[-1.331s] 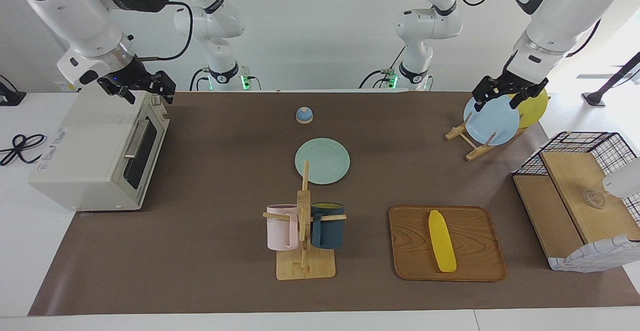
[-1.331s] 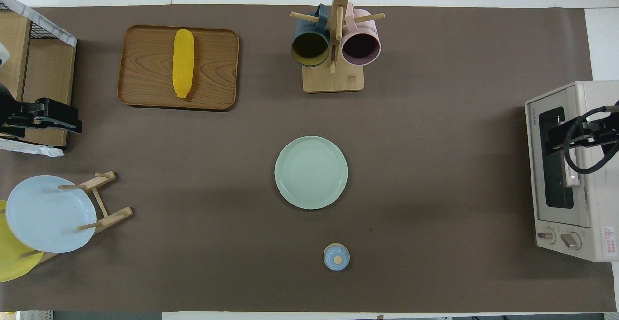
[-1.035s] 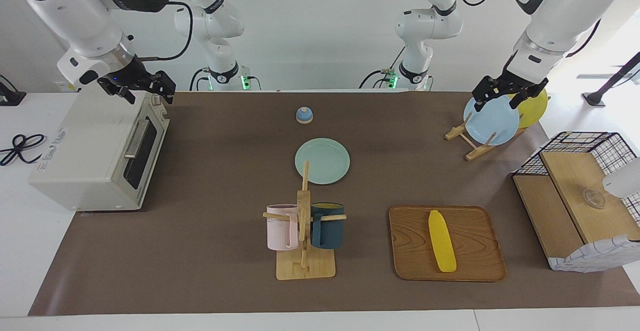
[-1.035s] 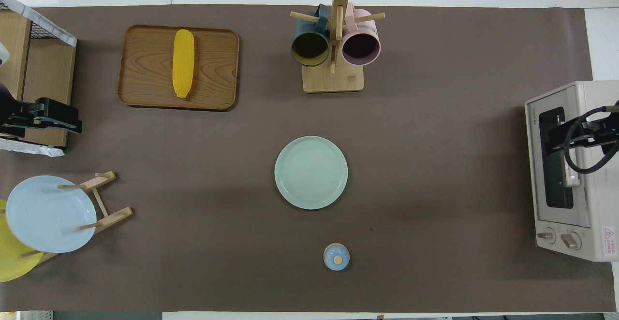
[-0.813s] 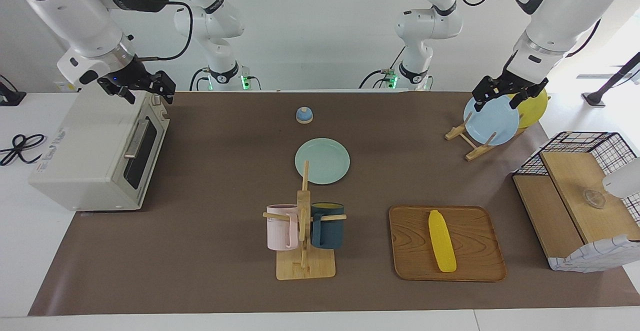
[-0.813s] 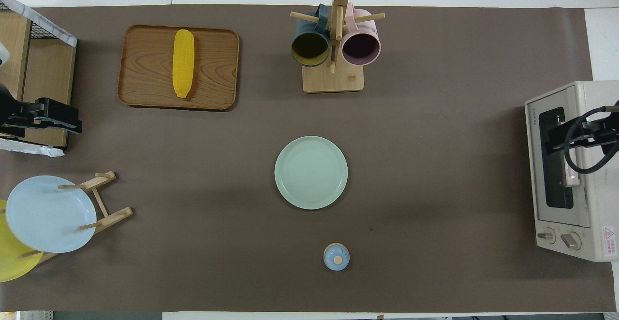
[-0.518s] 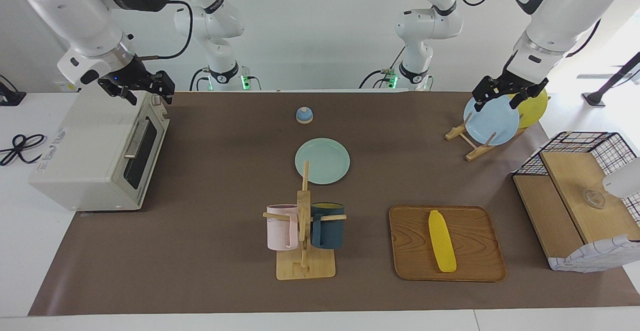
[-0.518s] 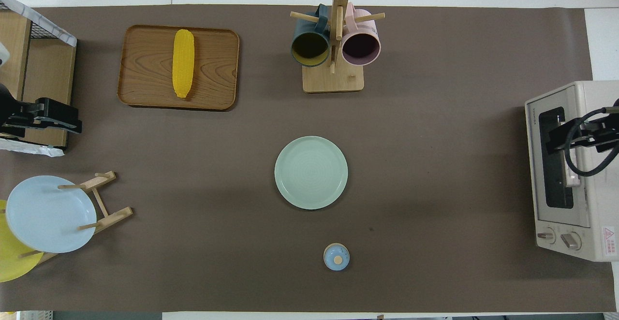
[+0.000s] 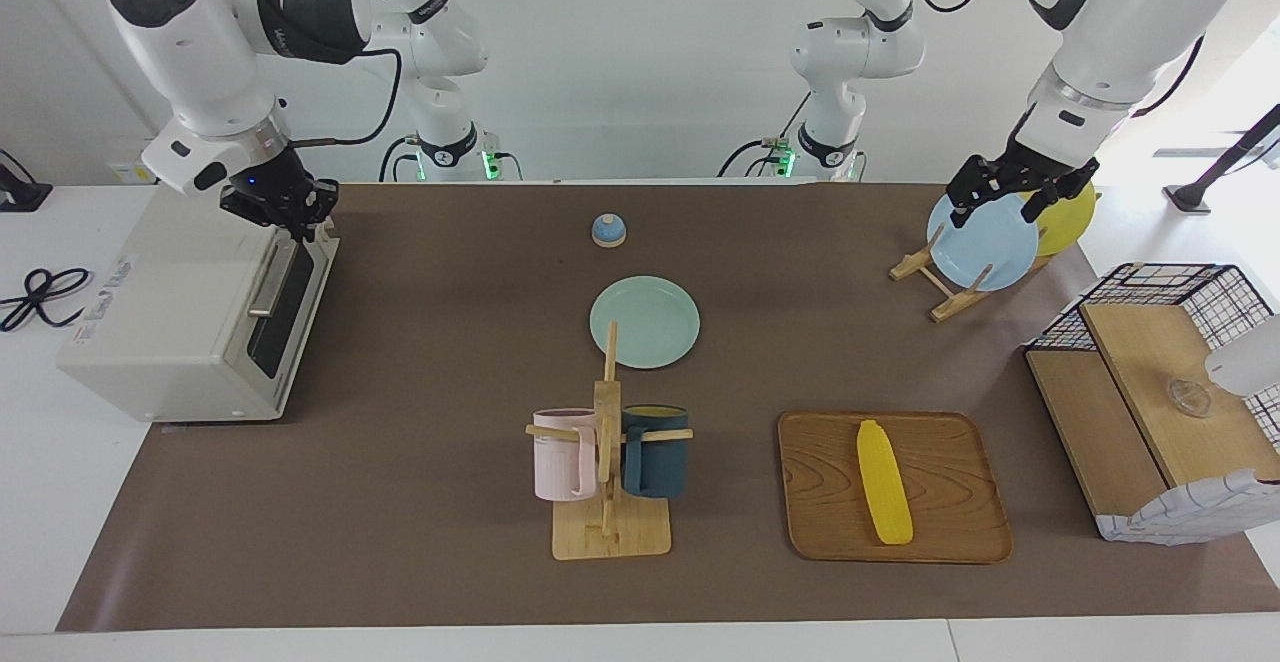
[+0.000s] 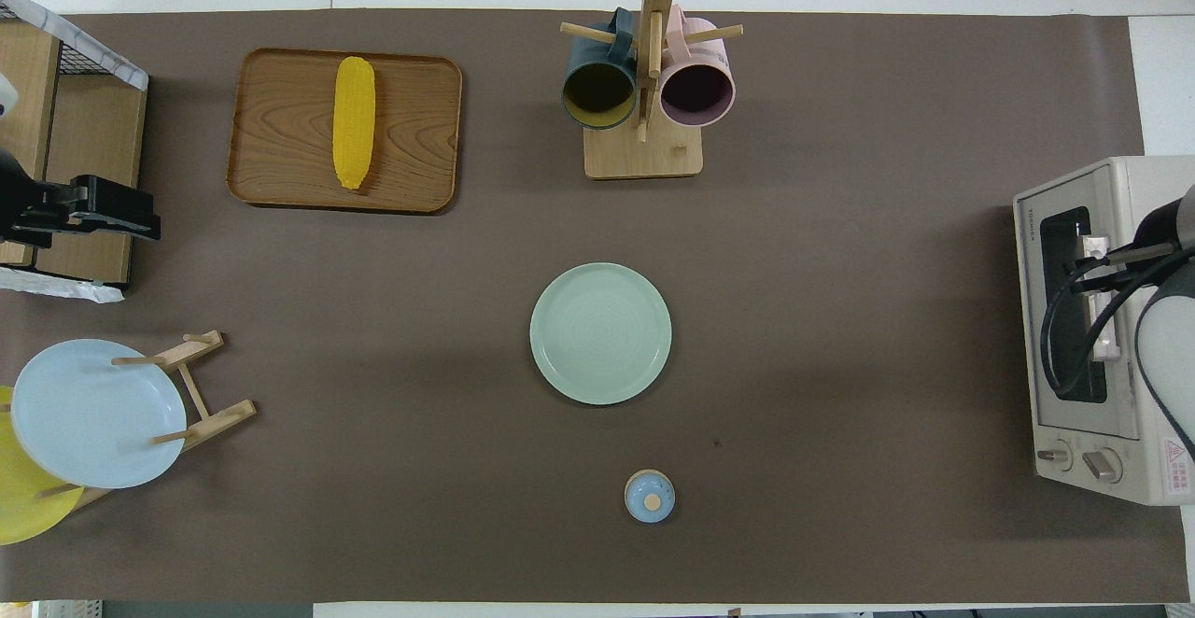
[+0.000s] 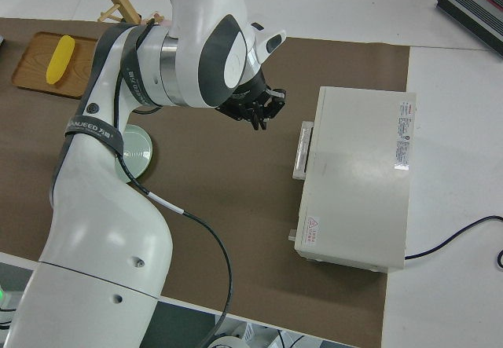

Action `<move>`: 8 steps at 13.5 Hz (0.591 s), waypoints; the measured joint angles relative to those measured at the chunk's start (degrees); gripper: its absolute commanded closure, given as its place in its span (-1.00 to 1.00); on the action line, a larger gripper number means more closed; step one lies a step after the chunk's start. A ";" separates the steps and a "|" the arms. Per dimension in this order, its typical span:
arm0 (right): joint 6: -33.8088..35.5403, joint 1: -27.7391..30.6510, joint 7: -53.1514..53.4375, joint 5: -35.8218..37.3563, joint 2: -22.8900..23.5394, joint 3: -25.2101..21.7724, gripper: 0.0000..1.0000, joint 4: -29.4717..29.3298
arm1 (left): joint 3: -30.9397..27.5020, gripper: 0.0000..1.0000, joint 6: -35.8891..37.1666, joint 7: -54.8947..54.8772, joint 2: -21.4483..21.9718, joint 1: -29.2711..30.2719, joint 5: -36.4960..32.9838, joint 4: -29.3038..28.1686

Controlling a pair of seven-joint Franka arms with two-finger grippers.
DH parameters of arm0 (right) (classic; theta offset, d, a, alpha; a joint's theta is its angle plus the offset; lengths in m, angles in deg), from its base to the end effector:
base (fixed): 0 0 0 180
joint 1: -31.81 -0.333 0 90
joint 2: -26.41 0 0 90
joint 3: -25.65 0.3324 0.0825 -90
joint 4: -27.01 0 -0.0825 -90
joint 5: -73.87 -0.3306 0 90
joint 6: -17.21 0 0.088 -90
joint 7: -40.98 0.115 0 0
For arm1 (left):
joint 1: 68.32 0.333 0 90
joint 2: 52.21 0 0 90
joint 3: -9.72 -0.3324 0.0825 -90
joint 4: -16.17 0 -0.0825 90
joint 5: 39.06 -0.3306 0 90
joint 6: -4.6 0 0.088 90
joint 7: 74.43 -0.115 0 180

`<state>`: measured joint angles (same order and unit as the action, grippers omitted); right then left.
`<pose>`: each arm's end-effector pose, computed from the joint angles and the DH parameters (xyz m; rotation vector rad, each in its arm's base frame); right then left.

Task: Put corn in oven
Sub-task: 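Reach the left gripper to the corn while the right gripper reaches the oven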

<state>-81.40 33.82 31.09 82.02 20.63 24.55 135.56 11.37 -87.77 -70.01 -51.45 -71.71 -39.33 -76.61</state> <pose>0.4674 -0.0401 0.5593 3.0021 0.2180 -0.1321 0.4982 -0.0435 0.6228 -3.1370 0.0173 -0.0102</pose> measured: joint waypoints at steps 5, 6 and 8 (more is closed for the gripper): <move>-4.81 2.07 -0.67 4.72 -0.34 -0.07 1.00 7.23 | 0.84 -1.00 -7.85 -0.04 -6.81 -3.40 0.77 -2.10; -5.26 2.30 -0.71 5.13 -0.15 -0.08 1.00 7.63 | 0.86 -1.00 -9.43 -0.03 -10.32 -4.12 1.45 -0.91; -5.67 2.90 -2.23 5.48 0.11 -0.08 1.00 8.01 | 1.02 -1.00 -11.69 -0.30 -18.76 -4.73 2.80 4.17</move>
<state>-87.06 36.72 28.86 87.50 20.74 24.47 143.57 12.39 -99.46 -70.30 -70.21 -76.43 -36.54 -72.44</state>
